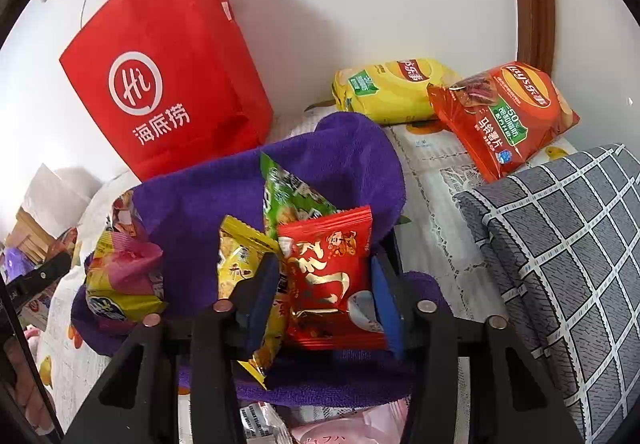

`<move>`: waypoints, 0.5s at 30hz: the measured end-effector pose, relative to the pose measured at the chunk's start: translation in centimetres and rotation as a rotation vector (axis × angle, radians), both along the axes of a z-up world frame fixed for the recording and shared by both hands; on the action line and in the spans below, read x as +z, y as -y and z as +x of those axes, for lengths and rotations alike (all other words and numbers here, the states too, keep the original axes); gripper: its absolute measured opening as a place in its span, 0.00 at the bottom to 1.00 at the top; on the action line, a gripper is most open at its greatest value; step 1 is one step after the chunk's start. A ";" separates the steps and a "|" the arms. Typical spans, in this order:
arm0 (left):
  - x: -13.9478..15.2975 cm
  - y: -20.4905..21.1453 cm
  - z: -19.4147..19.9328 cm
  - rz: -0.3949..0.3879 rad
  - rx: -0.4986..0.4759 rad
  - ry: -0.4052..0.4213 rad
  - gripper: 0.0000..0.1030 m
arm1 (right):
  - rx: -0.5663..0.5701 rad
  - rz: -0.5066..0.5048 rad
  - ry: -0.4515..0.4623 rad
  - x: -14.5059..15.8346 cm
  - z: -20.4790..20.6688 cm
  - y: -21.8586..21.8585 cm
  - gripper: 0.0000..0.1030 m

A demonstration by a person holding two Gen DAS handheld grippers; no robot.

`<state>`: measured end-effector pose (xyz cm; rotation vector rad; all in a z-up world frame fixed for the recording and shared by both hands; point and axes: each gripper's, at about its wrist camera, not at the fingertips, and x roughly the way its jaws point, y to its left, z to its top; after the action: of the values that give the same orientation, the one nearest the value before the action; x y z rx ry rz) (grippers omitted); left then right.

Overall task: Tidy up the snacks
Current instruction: 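Carry the pink candy stick and red packet over the purple towel, then open both tools to release the candy stick and red packet onto the towel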

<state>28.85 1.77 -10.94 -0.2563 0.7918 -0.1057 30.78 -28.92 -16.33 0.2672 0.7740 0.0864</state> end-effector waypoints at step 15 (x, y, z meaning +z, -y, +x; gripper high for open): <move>-0.2 0.6 2.0 -0.075 0.031 -0.034 0.20 | -0.029 0.101 0.047 0.9 -0.8 1.3 0.53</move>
<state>30.82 1.14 -11.10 -0.3418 0.8182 -0.1015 29.99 -30.26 -15.43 0.3713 0.7196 0.1041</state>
